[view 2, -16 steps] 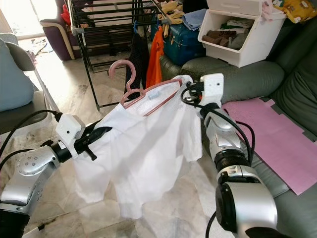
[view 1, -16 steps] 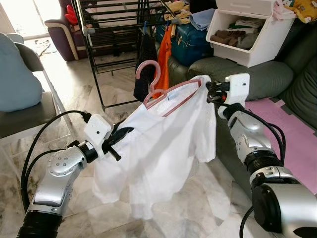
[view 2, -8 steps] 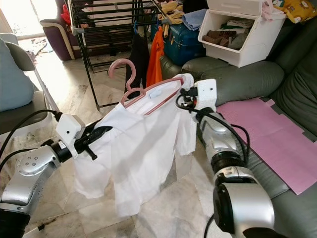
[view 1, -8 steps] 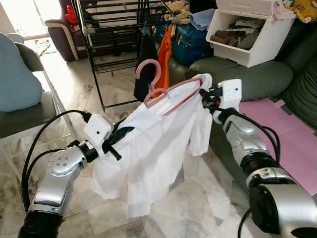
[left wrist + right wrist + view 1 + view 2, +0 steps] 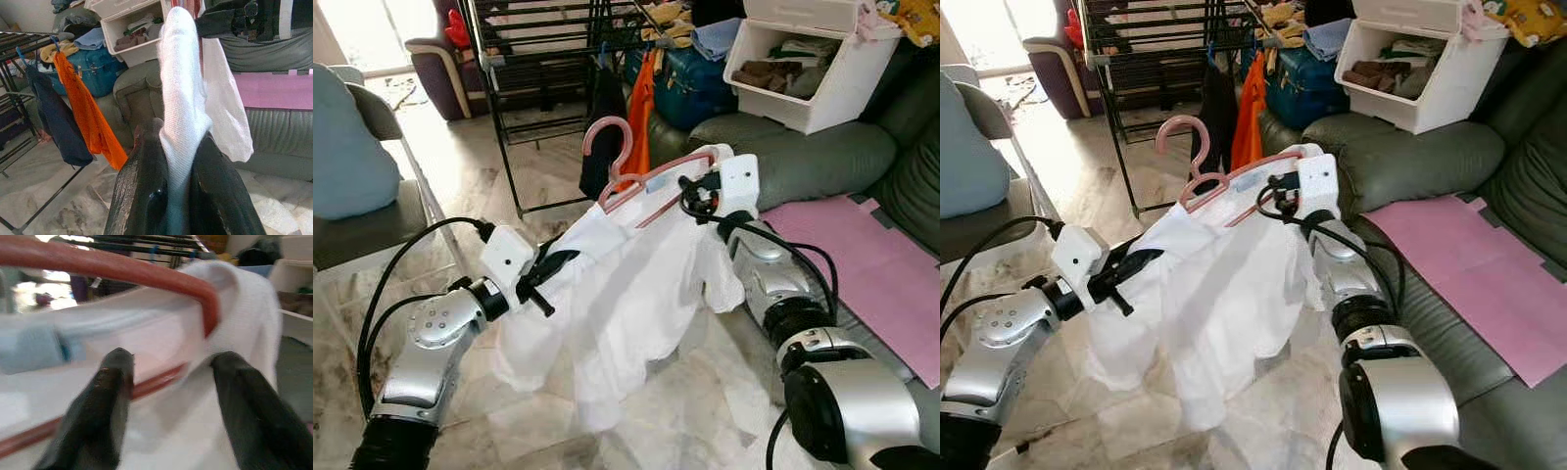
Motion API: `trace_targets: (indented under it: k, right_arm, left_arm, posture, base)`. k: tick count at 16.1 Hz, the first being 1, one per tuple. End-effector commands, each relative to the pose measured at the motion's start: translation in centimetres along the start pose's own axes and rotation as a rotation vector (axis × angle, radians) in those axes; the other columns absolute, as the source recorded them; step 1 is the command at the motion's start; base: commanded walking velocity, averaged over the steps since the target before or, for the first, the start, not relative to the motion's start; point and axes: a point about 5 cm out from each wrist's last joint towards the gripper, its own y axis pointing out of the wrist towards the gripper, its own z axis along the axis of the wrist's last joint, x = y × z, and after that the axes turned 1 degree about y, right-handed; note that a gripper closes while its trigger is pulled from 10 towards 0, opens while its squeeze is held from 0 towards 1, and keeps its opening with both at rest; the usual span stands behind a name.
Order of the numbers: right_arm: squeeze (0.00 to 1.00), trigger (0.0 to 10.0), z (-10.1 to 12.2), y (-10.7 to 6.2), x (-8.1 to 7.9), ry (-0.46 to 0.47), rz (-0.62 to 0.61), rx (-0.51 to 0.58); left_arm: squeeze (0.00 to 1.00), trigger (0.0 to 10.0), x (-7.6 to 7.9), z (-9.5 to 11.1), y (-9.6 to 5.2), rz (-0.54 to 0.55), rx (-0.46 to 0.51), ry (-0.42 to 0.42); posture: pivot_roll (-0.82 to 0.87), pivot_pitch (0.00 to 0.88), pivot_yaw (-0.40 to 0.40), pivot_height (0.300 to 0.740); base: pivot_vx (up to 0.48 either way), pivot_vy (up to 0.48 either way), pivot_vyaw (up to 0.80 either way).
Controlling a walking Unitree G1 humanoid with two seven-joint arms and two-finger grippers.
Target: Hang hanger
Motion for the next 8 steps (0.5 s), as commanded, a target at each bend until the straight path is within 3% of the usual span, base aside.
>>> trace_targets:
  k: [1,7,8]
  right_arm:
    - [1.0,10.0,0.1,0.0,0.5,-0.03,-0.039,-0.009]
    - [1.0,10.0,0.1,0.0,1.6,-0.041,-0.103,-0.033]
    - [0.29,0.0,0.2,0.1,1.5,-0.038,-0.104,-0.031]
  left_arm:
    - [0.0,0.0,-0.5,1.0,0.3,0.01,0.049,0.031]
    - [0.0,0.0,-0.4,1.0,0.3,0.007,0.05,0.027]
    - [0.0,0.0,-0.4,1.0,0.3,0.005,0.05,0.027]
  posture:
    - [-0.08,0.0,-0.024,0.74]
    - [-0.08,0.0,-0.024,0.74]
    - [-0.08,0.0,-0.025,0.74]
  base:
    - [0.0,0.0,0.0]
    - [0.0,0.0,0.0]
    - [0.0,0.0,0.0]
